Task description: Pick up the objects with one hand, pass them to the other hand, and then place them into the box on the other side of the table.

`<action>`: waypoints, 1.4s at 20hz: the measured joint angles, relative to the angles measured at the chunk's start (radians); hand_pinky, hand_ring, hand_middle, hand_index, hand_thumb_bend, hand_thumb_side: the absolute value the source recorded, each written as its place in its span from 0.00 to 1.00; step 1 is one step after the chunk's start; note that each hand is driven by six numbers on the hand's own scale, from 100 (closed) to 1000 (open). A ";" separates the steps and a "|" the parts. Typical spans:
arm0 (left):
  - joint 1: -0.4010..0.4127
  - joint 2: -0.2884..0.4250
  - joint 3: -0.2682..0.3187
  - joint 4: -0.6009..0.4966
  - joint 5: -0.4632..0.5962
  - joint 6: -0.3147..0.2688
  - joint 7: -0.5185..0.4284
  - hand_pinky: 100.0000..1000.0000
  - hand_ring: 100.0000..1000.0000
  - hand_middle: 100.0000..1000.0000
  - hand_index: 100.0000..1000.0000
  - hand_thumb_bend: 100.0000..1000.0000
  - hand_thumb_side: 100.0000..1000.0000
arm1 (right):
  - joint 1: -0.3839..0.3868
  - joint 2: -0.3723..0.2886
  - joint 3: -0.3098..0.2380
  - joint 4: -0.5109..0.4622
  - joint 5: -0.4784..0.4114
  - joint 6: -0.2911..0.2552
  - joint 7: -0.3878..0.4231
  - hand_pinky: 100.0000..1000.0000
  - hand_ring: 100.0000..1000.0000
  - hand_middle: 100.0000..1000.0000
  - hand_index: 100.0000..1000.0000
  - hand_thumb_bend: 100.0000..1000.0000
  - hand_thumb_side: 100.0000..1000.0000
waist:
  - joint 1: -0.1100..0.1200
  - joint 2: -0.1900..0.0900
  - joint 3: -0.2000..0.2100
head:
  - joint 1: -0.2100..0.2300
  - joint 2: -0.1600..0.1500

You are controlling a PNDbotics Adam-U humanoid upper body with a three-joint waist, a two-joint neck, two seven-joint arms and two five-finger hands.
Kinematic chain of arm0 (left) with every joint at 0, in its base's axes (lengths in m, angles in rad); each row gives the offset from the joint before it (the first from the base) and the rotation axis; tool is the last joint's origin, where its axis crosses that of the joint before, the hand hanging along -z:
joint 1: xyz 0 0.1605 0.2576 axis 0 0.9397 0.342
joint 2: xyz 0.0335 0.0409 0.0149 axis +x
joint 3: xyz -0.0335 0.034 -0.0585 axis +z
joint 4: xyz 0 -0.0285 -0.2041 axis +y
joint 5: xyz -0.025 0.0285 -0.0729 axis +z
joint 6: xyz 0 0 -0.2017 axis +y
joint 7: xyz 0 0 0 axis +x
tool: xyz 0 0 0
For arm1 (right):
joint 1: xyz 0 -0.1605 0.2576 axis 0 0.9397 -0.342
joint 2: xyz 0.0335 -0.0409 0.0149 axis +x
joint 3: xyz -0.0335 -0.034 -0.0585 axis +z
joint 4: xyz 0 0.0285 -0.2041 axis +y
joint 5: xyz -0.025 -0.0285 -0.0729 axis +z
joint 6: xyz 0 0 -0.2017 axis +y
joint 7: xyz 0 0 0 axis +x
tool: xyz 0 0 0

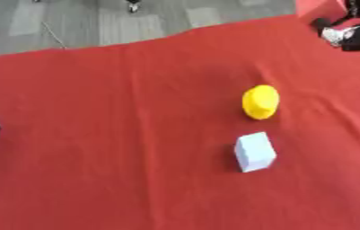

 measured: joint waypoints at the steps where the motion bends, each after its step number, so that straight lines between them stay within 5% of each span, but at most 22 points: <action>1: -0.002 0.003 -0.003 -0.004 -0.003 0.000 0.000 0.73 0.73 0.73 0.72 0.08 0.72 | 0.002 0.011 0.005 -0.009 -0.005 0.005 0.000 0.63 0.59 0.27 0.48 0.00 0.02 | 0.000 -0.001 -0.003 | 0.005 0.005; 11: -0.031 0.028 -0.033 -0.027 -0.020 0.006 -0.005 0.73 0.73 0.74 0.73 0.09 0.69 | 0.015 0.138 0.053 -0.080 -0.083 0.054 -0.014 0.61 0.58 0.27 0.48 0.00 0.07 | -0.020 -0.060 -0.020 | 0.041 0.044; 12: -0.035 0.032 -0.037 -0.027 -0.021 0.008 -0.007 0.73 0.73 0.74 0.73 0.15 0.70 | 0.015 0.151 0.058 -0.086 -0.092 0.057 -0.017 0.61 0.57 0.27 0.48 0.00 0.00 | -0.021 -0.065 -0.022 | 0.044 0.050; 13: -0.039 0.035 -0.040 -0.027 -0.023 0.009 -0.009 0.73 0.73 0.74 0.73 0.09 0.68 | 0.014 0.164 0.064 -0.091 -0.100 0.060 -0.020 0.61 0.57 0.26 0.48 0.00 0.08 | -0.021 -0.066 -0.022 | 0.048 0.056; 28: -0.147 0.088 -0.120 -0.064 -0.070 0.006 -0.047 0.75 0.74 0.74 0.74 0.13 0.58 | -0.023 0.313 0.182 -0.130 -0.105 0.085 -0.070 0.60 0.56 0.26 0.48 0.00 0.10 | -0.038 -0.110 -0.025 | 0.049 0.110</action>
